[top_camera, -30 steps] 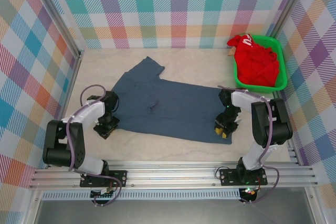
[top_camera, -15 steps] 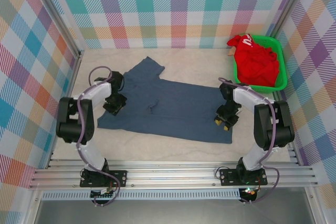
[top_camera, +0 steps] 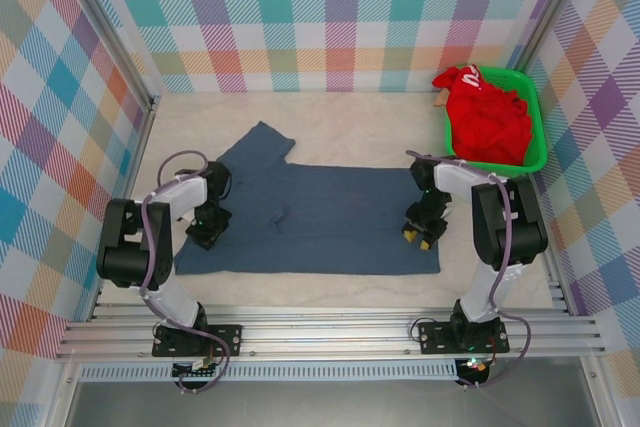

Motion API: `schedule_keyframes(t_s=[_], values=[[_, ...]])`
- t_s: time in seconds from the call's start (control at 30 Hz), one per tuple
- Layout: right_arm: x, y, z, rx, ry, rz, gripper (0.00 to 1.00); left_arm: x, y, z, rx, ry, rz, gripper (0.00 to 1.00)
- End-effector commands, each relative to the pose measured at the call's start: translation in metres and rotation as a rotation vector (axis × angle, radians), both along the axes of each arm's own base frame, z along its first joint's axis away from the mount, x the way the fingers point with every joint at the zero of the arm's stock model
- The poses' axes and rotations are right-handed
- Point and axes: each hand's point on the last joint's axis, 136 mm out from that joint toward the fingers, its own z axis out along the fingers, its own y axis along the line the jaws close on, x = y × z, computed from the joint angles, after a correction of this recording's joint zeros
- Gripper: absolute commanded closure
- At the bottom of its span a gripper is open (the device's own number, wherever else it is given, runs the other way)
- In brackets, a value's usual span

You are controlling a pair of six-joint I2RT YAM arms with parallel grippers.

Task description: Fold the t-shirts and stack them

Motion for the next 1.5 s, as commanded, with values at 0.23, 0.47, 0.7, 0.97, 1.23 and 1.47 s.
schedule_keyframes(t_s=[0.23, 0.47, 0.7, 0.97, 1.23, 1.47], values=[[-0.038, 0.006, -0.001, -0.04, 0.121, 0.096, 0.64, -0.052, 0.024, 0.002, 0.106, 0.112, 0.049, 0.69], [-0.042, 0.01, 0.005, -0.022, 0.122, 0.071, 0.63, -0.028, 0.025, 0.003, 0.102, 0.077, -0.016, 0.69], [0.03, 0.018, 0.059, -0.002, -0.229, 0.11, 0.5, 0.062, 0.007, 0.082, 0.122, -0.176, -0.235, 0.55], [0.151, -0.007, 0.083, -0.053, -0.64, 0.062, 0.48, 0.223, -0.041, 0.117, -0.054, -0.447, -0.423, 0.49], [0.216, -0.02, 0.058, -0.181, -0.7, 0.052, 0.51, 0.318, -0.065, 0.109, -0.169, -0.597, -0.525, 0.52], [0.216, -0.031, 0.024, -0.228, -0.546, 0.006, 0.58, 0.333, -0.061, 0.094, -0.196, -0.601, -0.517, 0.52]])
